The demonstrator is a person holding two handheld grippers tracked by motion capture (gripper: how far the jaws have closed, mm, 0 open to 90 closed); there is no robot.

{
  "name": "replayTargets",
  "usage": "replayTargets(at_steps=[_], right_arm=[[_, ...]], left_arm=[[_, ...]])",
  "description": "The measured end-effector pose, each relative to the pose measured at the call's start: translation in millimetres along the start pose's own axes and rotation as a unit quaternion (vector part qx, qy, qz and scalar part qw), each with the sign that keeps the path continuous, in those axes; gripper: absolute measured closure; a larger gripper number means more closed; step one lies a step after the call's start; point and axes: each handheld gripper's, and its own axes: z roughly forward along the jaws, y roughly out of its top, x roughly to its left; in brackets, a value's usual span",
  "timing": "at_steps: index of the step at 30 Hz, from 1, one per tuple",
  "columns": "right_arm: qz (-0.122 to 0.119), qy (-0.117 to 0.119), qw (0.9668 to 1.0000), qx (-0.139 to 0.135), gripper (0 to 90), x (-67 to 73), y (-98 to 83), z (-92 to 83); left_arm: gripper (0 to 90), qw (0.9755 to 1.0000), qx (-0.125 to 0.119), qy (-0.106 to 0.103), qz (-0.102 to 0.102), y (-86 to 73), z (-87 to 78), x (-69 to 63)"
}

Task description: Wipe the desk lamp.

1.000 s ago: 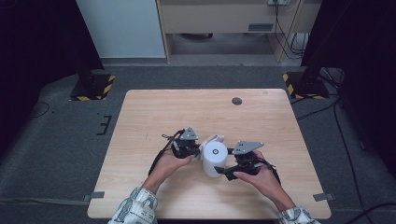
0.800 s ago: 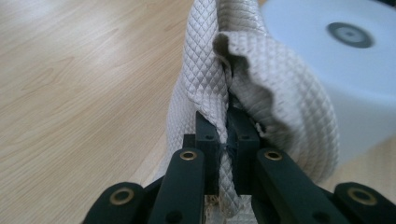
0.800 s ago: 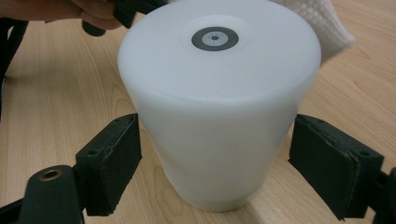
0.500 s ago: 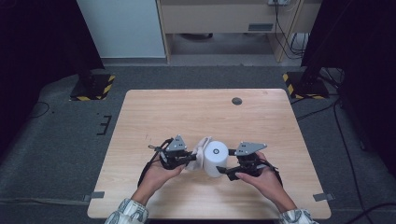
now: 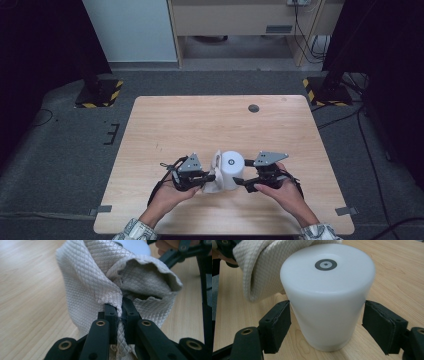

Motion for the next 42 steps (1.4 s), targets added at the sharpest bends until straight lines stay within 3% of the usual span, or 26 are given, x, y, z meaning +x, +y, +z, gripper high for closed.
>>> replayTargets(at_steps=[4,7,13,22,31,42], right_arm=[[0.003,0.002,1.0,0.0,22.6,-1.2,-0.4,0.3],[0.003,0.001,1.0,0.0,22.8,-1.1,-0.3,0.3],[0.002,-0.001,1.0,0.0,23.5,-0.8,-0.1,1.3],[0.002,-0.002,1.0,-0.001,23.7,-1.4,-0.2,1.6],[0.004,-0.001,1.0,-0.001,23.9,-1.5,0.2,3.2],[0.005,0.0,1.0,-0.002,21.3,-1.0,0.3,4.0]], left_arm=[[84.7,0.9999,0.013,-0.006,0.008,-1.9,5.8,-3.1],[84.7,0.9998,0.014,-0.013,0.0,-4.2,8.1,-1.3],[84.6,0.9989,0.044,-0.016,0.0,-10.1,18.0,-1.4],[84.6,0.9991,0.027,-0.033,0.007,-2.0,17.8,-12.8],[84.2,0.9971,0.059,-0.046,0.009,-8.5,38.4,-17.3],[84.2,0.9975,0.048,-0.052,0.004,-8.1,37.0,-18.6]])
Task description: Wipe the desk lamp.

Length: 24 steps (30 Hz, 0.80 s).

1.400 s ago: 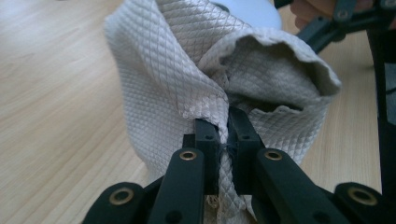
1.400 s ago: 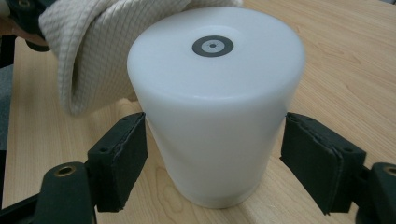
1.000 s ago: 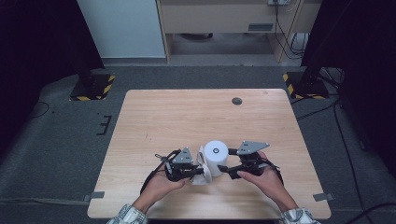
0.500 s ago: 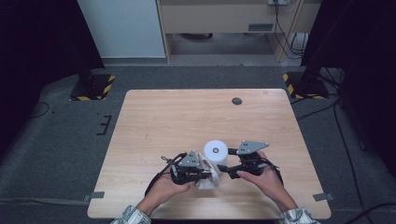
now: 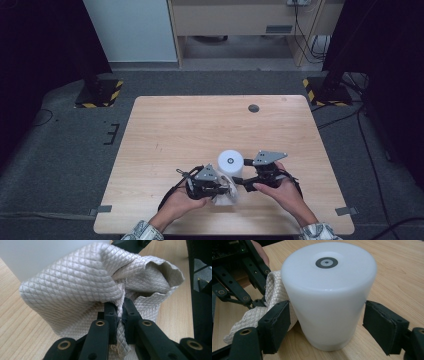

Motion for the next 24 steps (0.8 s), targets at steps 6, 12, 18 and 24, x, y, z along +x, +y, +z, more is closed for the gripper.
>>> replayTargets(at_steps=[6,12,18,24], right_arm=[[0.005,0.0,1.0,-0.003,20.0,-1.1,0.2,-2.4],[0.005,0.003,1.0,-0.008,19.9,-0.4,2.6,-5.0],[0.007,0.003,0.9998,-0.016,19.9,0.3,5.5,-7.0],[0.006,0.002,0.9998,-0.017,20.1,0.0,6.1,-7.4]], left_arm=[[84.0,0.9999,0.015,-0.001,0.002,-3.2,7.3,-0.9],[84.1,0.9998,-0.019,-0.004,0.003,3.5,-3.1,-3.9],[84.0,0.9998,-0.016,-0.001,0.007,4.0,0.3,-6.3],[83.9,0.9999,0.013,0.007,0.005,-1.5,12.4,-3.6]])
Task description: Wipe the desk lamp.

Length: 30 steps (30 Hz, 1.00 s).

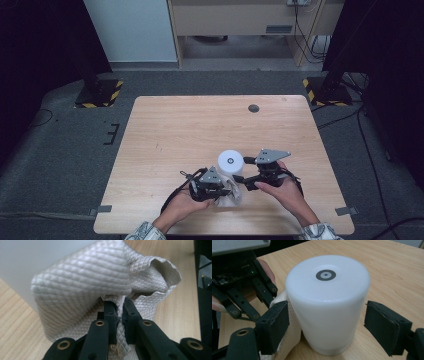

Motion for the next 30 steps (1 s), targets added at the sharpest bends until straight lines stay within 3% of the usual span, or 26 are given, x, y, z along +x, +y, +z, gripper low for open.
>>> replayTargets(at_steps=[5,10,22,30], right_arm=[[0.0,-0.001,1.0,0.0,20.2,0.4,0.4,0.4],[0.0,-0.003,1.0,-0.005,20.2,-0.1,1.7,-1.4],[0.0,-0.005,1.0,-0.005,20.2,-0.6,1.6,-1.6],[-0.002,-0.006,1.0,-0.002,20.1,-0.2,1.2,-0.3]], left_arm=[[83.9,0.9999,0.015,0.003,0.008,-1.4,5.4,-1.4],[83.9,0.9999,0.007,0.002,0.008,0.2,1.3,-1.9],[83.8,0.9988,-0.048,-0.009,0.004,8.2,-18.6,-3.6],[83.8,0.9999,-0.011,0.004,-0.003,2.7,-5.5,1.6]])
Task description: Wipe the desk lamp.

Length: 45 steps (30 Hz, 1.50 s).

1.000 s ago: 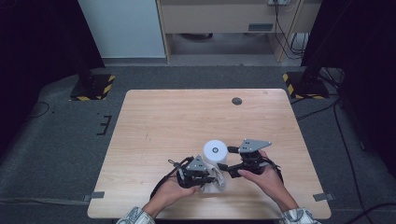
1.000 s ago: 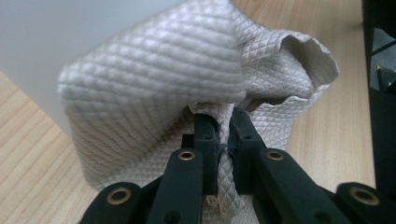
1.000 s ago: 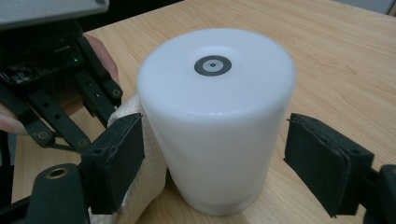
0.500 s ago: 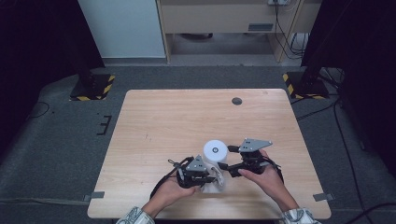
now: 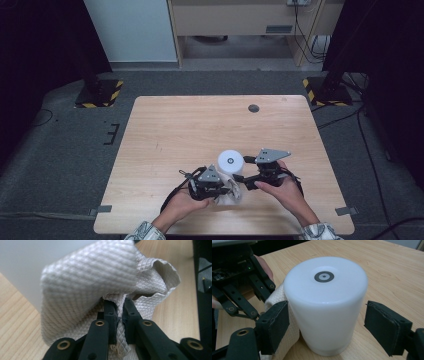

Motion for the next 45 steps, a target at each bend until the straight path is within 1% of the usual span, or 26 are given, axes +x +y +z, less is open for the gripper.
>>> replayTargets(at_steps=[5,8,13,16,20,22,24,26,30,35,38,41,45], right_arm=[[0.0,-0.001,1.0,0.004,20.0,0.2,-0.8,1.1],[-0.001,-0.002,1.0,0.005,20.0,0.2,-1.0,1.1],[0.002,-0.004,1.0,0.006,20.0,-1.3,-1.7,0.3],[0.001,-0.005,1.0,0.007,20.0,-1.5,-2.1,0.3],[0.001,-0.005,1.0,0.005,20.0,-1.5,-1.9,-0.2],[0.001,-0.005,1.0,0.004,20.1,-1.5,-1.9,-0.4],[0.002,-0.004,1.0,0.005,20.2,-1.6,-1.9,-0.4],[0.001,-0.003,1.0,0.005,20.2,-1.2,-1.8,0.2],[-0.001,-0.001,1.0,0.006,20.2,-0.1,-1.6,1.2],[-0.001,-0.001,1.0,0.007,20.2,0.3,-1.5,2.1],[-0.001,-0.001,1.0,0.008,20.1,0.4,-1.6,2.3],[-0.002,-0.001,1.0,0.008,20.1,0.7,-2.0,2.9],[-0.002,-0.002,1.0,0.007,20.2,0.8,-2.1,3.0]], left_arm=[[83.8,0.9998,0.019,0.001,0.002,-3.2,4.1,1.5],[83.8,0.9999,0.015,0.001,0.002,-2.2,1.9,1.3],[83.8,0.9999,-0.011,0.0,0.0,2.3,-11.3,1.6],[83.8,0.9994,-0.033,-0.004,-0.005,4.4,-20.4,3.3],[83.8,0.9986,-0.053,-0.002,-0.005,7.4,-30.6,3.7],[83.8,0.9984,-0.057,0.001,-0.005,8.1,-33.3,4.0],[83.8,0.9985,-0.055,0.006,-0.005,7.8,-32.8,4.6],[83.8,0.9988,-0.047,0.009,-0.006,6.6,-29.9,5.6],[83.7,0.9994,-0.033,0.01,-0.009,3.7,-21.7,7.5],[83.7,0.9999,0.002,0.012,-0.004,-1.5,-9.1,8.0],[83.7,0.9998,0.017,0.014,-0.001,-4.3,-5.5,10.0],[83.7,0.9998,0.015,0.015,-0.003,-5.0,-7.5,12.1],[83.7,0.9997,-0.007,0.019,-0.012,-3.3,-18.8,14.5]])
